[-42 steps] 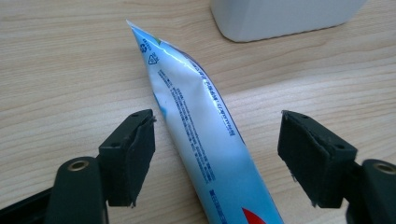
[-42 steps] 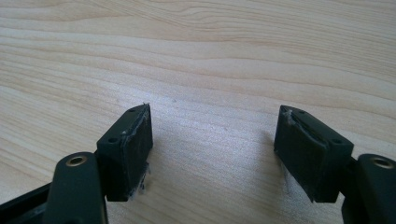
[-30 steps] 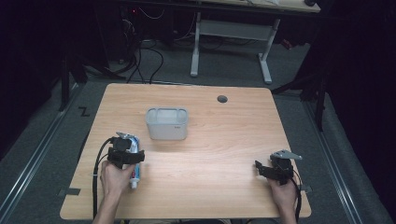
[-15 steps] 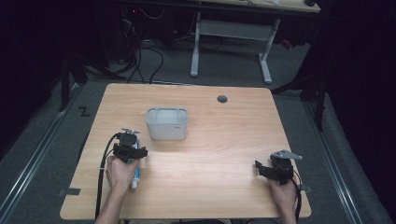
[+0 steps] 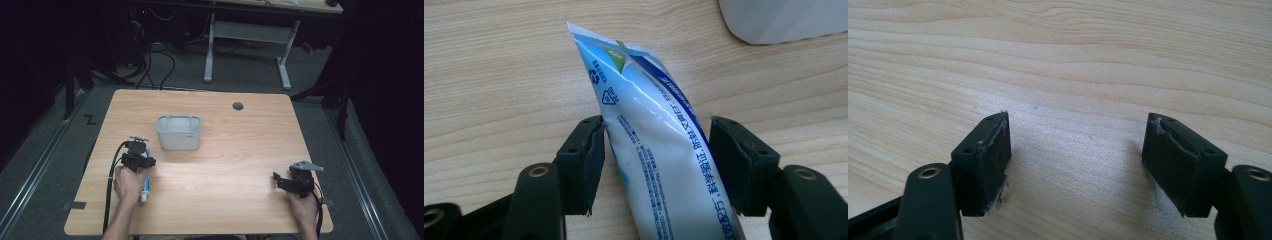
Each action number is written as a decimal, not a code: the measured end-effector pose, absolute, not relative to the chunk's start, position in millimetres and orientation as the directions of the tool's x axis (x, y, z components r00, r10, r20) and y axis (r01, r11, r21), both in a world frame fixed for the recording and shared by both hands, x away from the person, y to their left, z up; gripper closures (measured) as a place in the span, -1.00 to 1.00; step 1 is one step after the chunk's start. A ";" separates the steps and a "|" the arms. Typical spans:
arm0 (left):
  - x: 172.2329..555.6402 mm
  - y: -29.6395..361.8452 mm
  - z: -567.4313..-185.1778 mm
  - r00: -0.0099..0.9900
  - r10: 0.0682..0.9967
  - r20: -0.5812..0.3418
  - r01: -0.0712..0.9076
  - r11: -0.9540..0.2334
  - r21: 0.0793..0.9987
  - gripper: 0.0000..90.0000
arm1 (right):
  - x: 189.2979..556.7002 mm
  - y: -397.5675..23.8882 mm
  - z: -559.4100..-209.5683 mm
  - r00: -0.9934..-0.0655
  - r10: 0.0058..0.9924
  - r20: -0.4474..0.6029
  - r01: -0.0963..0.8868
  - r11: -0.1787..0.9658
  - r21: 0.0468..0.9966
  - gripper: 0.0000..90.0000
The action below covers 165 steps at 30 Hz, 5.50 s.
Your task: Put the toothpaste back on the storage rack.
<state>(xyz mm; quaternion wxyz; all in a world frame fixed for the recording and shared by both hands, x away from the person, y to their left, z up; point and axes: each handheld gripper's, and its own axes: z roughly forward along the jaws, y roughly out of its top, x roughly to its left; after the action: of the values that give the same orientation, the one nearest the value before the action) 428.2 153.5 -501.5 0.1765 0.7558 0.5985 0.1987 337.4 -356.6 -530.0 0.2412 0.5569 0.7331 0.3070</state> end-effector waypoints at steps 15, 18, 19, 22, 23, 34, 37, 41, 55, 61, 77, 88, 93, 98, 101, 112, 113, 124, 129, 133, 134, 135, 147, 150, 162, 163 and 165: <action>429.8 155.8 -502.3 0.196 0.979 0.051 0.852 -0.196 0.486 0.01 | 337.4 -356.5 -530.0 -0.264 0.964 -0.014 0.668 0.194 0.718 -0.39; 429.5 157.3 -501.7 0.199 0.979 0.044 0.854 -0.195 0.482 0.04 | 337.4 -356.6 -530.0 -0.264 0.964 -0.014 0.668 0.193 0.718 -0.39; 429.1 157.9 -501.6 0.199 0.979 0.042 0.854 -0.195 0.483 0.05 | 337.4 -356.5 -530.0 -0.265 0.964 -0.014 0.668 0.194 0.718 -0.39; 429.2 158.5 -502.0 0.198 0.980 0.036 0.854 -0.190 0.484 0.06 | 337.5 -356.5 -530.1 -0.266 0.964 -0.014 0.667 0.195 0.719 -0.39; 430.1 159.8 -501.9 0.200 0.979 0.027 0.855 -0.188 0.483 0.07 | 337.5 -356.5 -530.1 -0.266 0.964 -0.015 0.667 0.195 0.719 -0.39; 433.4 164.7 -499.8 0.212 0.977 0.009 0.867 -0.192 0.460 0.17 | 337.5 -356.3 -530.1 -0.268 0.963 -0.016 0.666 0.197 0.719 -0.39; 433.0 163.0 -499.7 0.220 0.975 0.029 0.863 -0.208 0.460 0.20 | 337.5 -356.5 -530.1 -0.265 0.964 -0.016 0.667 0.195 0.719 -0.38; 431.4 167.1 -499.7 0.225 0.974 0.023 0.857 -0.210 0.471 0.33 | 337.5 -356.5 -530.1 -0.265 0.964 -0.016 0.667 0.195 0.719 -0.38; 431.2 173.5 -497.5 0.234 0.972 -0.028 0.863 -0.195 0.465 0.60 | 337.4 -356.5 -530.0 -0.262 0.965 -0.015 0.669 0.193 0.718 -0.38; 427.5 172.7 -492.2 0.252 0.967 -0.026 0.855 -0.210 0.474 0.61 | 337.6 -356.7 -530.1 -0.263 0.965 -0.016 0.667 0.193 0.719 -0.38; 408.4 173.8 -459.8 0.315 0.948 -0.050 0.793 -0.234 0.562 0.62 | 337.5 -356.5 -530.1 -0.261 0.965 -0.015 0.668 0.191 0.719 -0.38; 396.4 177.3 -445.7 0.343 0.938 -0.057 0.768 -0.245 0.591 0.61 | 337.6 -356.5 -530.1 -0.260 0.966 -0.015 0.668 0.191 0.719 -0.38; 393.0 174.8 -440.4 0.360 0.932 -0.050 0.761 -0.262 0.594 0.61 | 337.6 -356.6 -530.0 -0.259 0.966 -0.015 0.668 0.190 0.719 -0.38; 391.2 171.5 -435.7 0.376 0.925 -0.058 0.753 -0.268 0.601 0.61 | 337.6 -356.6 -530.1 -0.261 0.965 -0.014 0.668 0.191 0.719 -0.38; 390.8 169.2 -433.3 0.385 0.921 -0.059 0.751 -0.275 0.600 0.61 | 337.6 -356.6 -530.1 -0.261 0.965 -0.014 0.668 0.191 0.719 -0.38; 389.5 165.5 -422.7 0.415 0.906 -0.086 0.740 -0.282 0.611 0.61 | 337.6 -356.7 -530.1 -0.261 0.965 -0.014 0.668 0.191 0.719 -0.38; 389.4 162.7 -419.1 0.425 0.901 -0.085 0.733 -0.288 0.616 0.61 | 337.6 -356.7 -530.1 -0.261 0.965 -0.014 0.668 0.191 0.719 -0.38; 390.9 149.3 -397.8 0.479 0.872 -0.101 0.693 -0.306 0.652 0.61 | 337.7 -356.7 -530.1 -0.261 0.965 -0.014 0.668 0.191 0.719 -0.38; 396.7 139.4 -391.7 0.501 0.861 -0.089 0.675 -0.324 0.662 0.61 | 337.6 -356.8 -530.0 -0.259 0.966 -0.012 0.669 0.189 0.719 -0.38; 400.7 133.7 -389.8 0.521 0.848 -0.097 0.666 -0.332 0.668 0.61 | 337.6 -356.9 -530.0 -0.261 0.965 -0.013 0.668 0.190 0.720 -0.38; 402.0 132.6 -389.8 0.527 0.844 -0.102 0.662 -0.332 0.672 0.61 | 337.6 -356.9 -530.1 -0.261 0.965 -0.013 0.668 0.190 0.720 -0.38; 403.4 131.9 -389.6 0.532 0.840 -0.110 0.661 -0.331 0.673 0.61 | 337.6 -356.9 -530.0 -0.261 0.965 -0.013 0.668 0.190 0.720 -0.38; 413.8 123.4 -376.3 0.553 0.823 -0.132 0.620 -0.300 0.725 0.62 | 337.6 -356.9 -530.0 -0.261 0.965 -0.012 0.668 0.190 0.719 -0.38; 417.8 121.1 -372.1 0.555 0.822 -0.126 0.610 -0.299 0.734 0.62 | 337.7 -357.2 -530.1 -0.262 0.965 -0.013 0.667 0.191 0.720 -0.38; 431.7 108.1 -356.1 0.579 0.809 -0.102 0.558 -0.301 0.773 0.63 | 337.6 -356.9 -530.0 -0.264 0.964 -0.014 0.667 0.193 0.719 -0.38; 433.5 107.6 -355.2 0.580 0.808 -0.105 0.556 -0.298 0.776 0.63 | 337.7 -356.8 -530.0 -0.264 0.964 -0.013 0.667 0.192 0.720 -0.38; 435.4 107.3 -354.5 0.579 0.808 -0.108 0.554 -0.293 0.779 0.63 | 337.7 -356.8 -530.0 -0.264 0.964 -0.013 0.667 0.193 0.719 -0.38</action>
<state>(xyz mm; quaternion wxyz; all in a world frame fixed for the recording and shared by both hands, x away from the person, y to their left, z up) 435.4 107.3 -354.5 0.4087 0.7891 0.4316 0.1550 337.7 -356.8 -530.0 0.2419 0.5562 0.7334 0.3070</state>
